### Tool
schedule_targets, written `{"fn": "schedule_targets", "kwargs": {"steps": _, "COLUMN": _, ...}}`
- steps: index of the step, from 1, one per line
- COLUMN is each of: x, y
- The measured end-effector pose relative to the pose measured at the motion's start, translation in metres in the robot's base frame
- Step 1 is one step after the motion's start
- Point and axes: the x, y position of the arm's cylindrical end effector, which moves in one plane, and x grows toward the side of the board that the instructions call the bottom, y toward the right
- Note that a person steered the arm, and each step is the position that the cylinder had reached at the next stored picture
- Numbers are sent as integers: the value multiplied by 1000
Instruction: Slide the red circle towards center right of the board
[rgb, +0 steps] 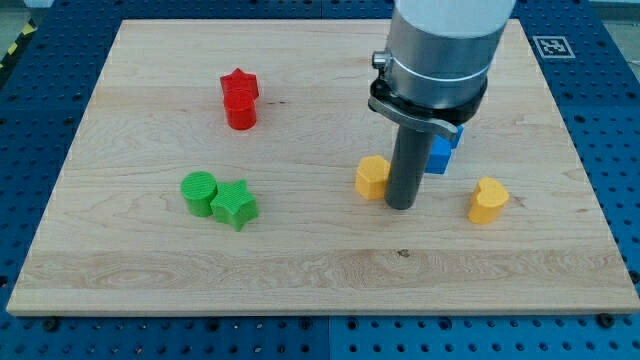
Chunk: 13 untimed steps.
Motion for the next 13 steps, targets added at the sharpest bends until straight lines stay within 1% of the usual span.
{"fn": "schedule_targets", "kwargs": {"steps": 1, "x": -19, "y": -24}}
{"fn": "schedule_targets", "kwargs": {"steps": 3, "x": -38, "y": -87}}
{"fn": "schedule_targets", "kwargs": {"steps": 4, "x": -27, "y": -70}}
{"fn": "schedule_targets", "kwargs": {"steps": 5, "x": -24, "y": -32}}
{"fn": "schedule_targets", "kwargs": {"steps": 6, "x": -55, "y": -33}}
{"fn": "schedule_targets", "kwargs": {"steps": 7, "x": -69, "y": -33}}
{"fn": "schedule_targets", "kwargs": {"steps": 8, "x": -66, "y": -37}}
{"fn": "schedule_targets", "kwargs": {"steps": 13, "x": -62, "y": -152}}
